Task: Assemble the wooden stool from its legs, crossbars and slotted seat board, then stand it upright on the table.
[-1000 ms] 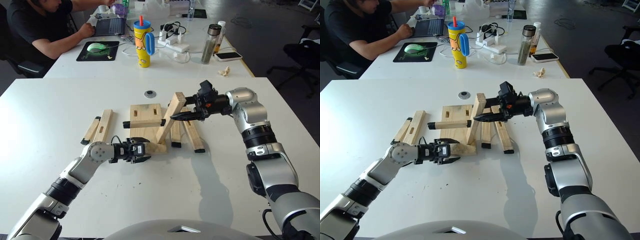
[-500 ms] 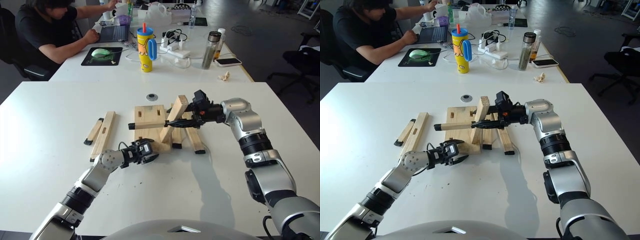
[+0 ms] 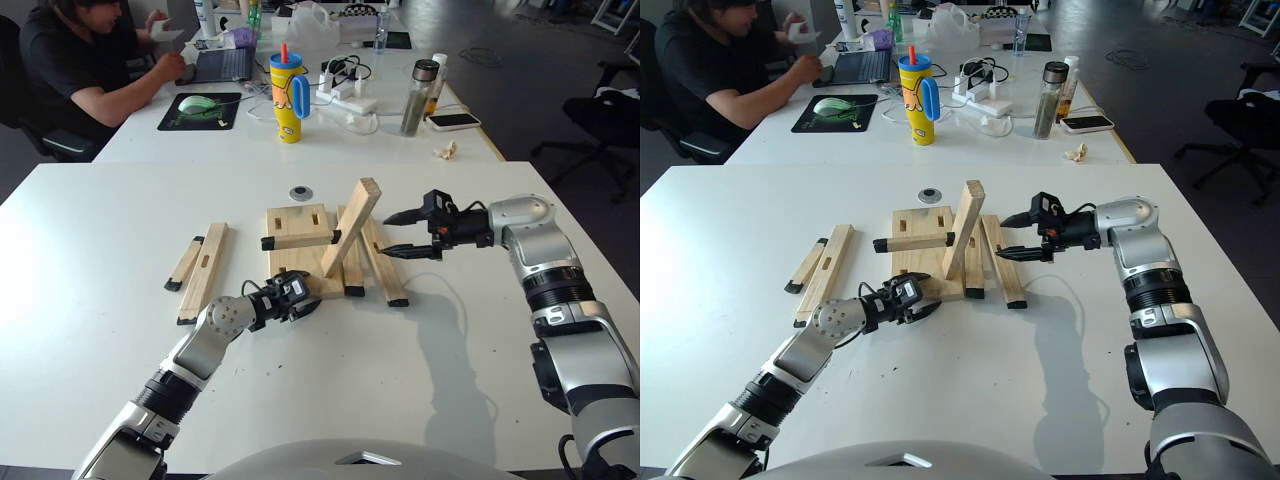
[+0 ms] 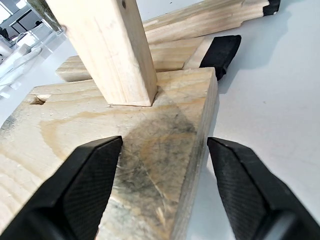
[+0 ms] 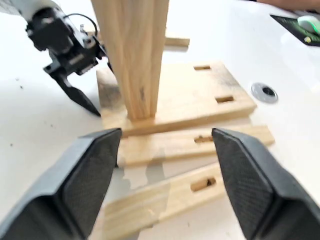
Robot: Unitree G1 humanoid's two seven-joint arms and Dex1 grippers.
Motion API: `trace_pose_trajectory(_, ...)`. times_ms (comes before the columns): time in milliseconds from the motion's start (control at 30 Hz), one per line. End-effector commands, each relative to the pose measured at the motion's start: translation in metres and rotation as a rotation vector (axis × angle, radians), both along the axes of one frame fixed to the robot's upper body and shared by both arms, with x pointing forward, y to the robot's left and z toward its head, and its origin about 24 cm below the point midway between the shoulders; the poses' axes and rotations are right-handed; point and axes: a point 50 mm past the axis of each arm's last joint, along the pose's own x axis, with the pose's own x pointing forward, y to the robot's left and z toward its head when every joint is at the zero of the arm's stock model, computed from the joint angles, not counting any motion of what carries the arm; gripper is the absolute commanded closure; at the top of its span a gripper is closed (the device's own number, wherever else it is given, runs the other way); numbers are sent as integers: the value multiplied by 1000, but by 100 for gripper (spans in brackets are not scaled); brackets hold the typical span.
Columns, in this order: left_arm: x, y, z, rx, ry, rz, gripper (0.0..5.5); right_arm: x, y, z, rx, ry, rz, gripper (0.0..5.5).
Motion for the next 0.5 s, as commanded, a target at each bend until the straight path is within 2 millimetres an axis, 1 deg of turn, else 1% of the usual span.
trace_pose_trajectory(33, -35, 57, -66, 276, 346, 209, 234, -1, 7, -14, 160, 3, -211, 215)
trace_pose_trajectory(100, -34, 61, -67, 298, 344, 234, 234, -8, 26, -25, 213, 26, -291, 215)
trace_pose_trajectory(133, -34, 62, -68, 297, 349, 243, 234, -12, 40, -33, 219, 48, -340, 215)
trace_pose_trajectory(167, -35, 61, -68, 294, 352, 248, 234, -16, 50, -38, 187, 51, -394, 215)
trace_pose_trajectory(233, -36, 61, -69, 294, 361, 257, 234, -19, 66, -47, 159, 90, -536, 215)
trace_pose_trajectory(267, -37, 61, -69, 296, 362, 261, 234, -21, 72, -50, 166, 117, -633, 215)
trace_pose_trajectory(333, -38, 60, -69, 282, 370, 270, 234, -26, 79, -51, 196, 161, -783, 215)
trace_pose_trajectory(367, -39, 58, -69, 277, 372, 268, 234, -29, 85, -50, 182, 162, -816, 215)
trace_pose_trajectory(500, -41, 47, -66, 236, 376, 253, 234, -41, 109, -47, 202, 267, -897, 215)
